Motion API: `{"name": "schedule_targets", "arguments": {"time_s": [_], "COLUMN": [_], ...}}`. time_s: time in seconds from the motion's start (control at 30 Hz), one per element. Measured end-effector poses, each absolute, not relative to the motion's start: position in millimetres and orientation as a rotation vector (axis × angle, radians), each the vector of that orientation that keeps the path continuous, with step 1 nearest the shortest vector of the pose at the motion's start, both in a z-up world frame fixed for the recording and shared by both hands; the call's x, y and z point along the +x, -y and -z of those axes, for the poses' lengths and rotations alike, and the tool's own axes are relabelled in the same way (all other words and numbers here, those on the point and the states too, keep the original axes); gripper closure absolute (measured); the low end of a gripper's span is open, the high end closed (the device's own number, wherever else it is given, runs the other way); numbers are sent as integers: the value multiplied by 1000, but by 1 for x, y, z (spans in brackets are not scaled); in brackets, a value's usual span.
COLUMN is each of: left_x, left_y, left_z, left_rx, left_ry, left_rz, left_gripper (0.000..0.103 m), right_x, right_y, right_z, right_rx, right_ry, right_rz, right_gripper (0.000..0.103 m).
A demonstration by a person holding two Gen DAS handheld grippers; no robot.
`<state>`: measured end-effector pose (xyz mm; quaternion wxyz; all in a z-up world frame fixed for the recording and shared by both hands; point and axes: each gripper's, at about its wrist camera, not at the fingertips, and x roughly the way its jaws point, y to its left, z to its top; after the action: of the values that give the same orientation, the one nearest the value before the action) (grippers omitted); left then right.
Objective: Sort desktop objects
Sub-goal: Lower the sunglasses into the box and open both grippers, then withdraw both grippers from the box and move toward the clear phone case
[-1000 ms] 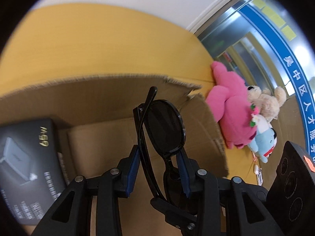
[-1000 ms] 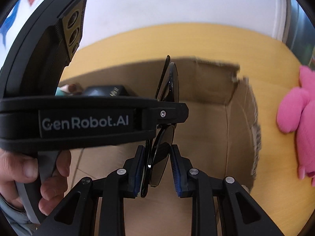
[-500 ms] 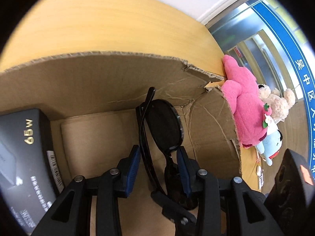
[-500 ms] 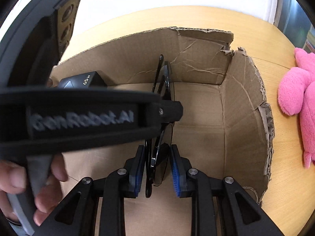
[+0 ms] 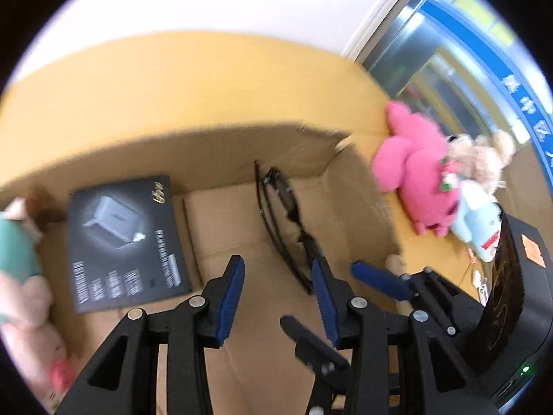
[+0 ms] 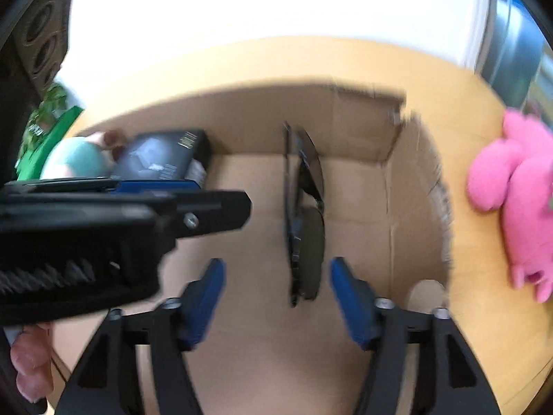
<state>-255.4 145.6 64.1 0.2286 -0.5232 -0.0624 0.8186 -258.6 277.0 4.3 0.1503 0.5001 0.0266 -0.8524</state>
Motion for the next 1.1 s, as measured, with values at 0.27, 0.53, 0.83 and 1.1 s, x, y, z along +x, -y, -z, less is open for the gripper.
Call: {"name": "schedule_targets", "arguments": {"time_s": [0.27,0.53,0.83,1.1], "left_x": [-146,-42,35,57], "left_y": [-102,-61,-42,-44], "left_z": [-170,-181,-155,-138], "left_rx": [-1071,-958,-921,-889], "left_ry": [85,5,3,37], "left_rz": [-2528,-2687,-2757,-2771], "left_gripper": [32,27,27,27], "right_x": [-169,-74,1,35], "right_y": [-284,-292,-290,-295], "right_z": [-79,-117,-113,-108], "right_rx": [1209,1027,973,949], "right_ry": [-146,-168,-154,-139], "right_rz": [2586,2675,2718,2740], "right_gripper": [13,2,2,2]}}
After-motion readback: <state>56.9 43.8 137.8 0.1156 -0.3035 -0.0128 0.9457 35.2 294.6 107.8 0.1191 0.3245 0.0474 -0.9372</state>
